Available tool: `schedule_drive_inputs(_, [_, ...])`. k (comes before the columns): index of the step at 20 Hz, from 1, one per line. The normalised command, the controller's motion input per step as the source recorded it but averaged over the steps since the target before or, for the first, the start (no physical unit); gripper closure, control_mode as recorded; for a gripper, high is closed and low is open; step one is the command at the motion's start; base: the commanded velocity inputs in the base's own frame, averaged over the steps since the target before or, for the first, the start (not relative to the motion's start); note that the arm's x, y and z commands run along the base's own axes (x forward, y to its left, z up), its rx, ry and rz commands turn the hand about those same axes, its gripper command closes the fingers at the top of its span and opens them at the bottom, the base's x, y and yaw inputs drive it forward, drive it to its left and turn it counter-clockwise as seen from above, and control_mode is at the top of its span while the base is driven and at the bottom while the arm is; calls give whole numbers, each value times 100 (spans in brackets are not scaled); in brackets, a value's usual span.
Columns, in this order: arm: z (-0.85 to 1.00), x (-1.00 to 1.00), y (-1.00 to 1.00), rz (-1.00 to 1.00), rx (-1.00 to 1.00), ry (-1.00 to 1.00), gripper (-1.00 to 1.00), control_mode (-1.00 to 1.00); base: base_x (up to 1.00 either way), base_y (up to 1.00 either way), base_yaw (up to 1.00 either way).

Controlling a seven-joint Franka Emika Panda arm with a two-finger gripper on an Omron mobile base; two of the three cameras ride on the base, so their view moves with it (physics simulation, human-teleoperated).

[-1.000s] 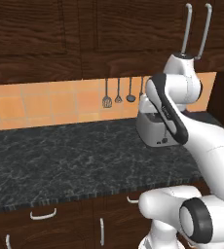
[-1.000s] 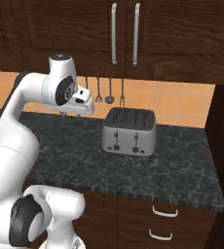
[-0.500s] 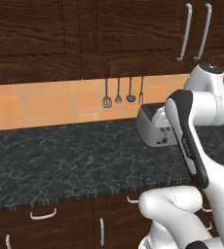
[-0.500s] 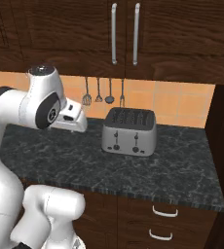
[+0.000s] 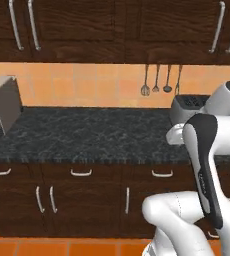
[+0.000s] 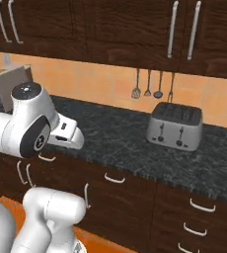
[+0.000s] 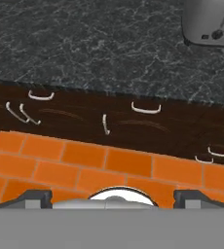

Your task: Navigate to the dishwasher.

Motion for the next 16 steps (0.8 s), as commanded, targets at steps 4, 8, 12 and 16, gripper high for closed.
schedule_drive_inputs(4, [0, 0, 0, 0, 0, 0, -100, 100, -22, 2, 100])
schedule_drive_inputs(8, [0, 0, 0, 0, 0, 0, -100, 100, -23, 0, 100])
schedule_drive_inputs(12, [0, 0, 0, 0, 0, 0, -100, 100, -24, 0, 100])
schedule_drive_inputs(16, [0, 0, 0, 0, 0, 0, -100, 100, -24, 0, 100])
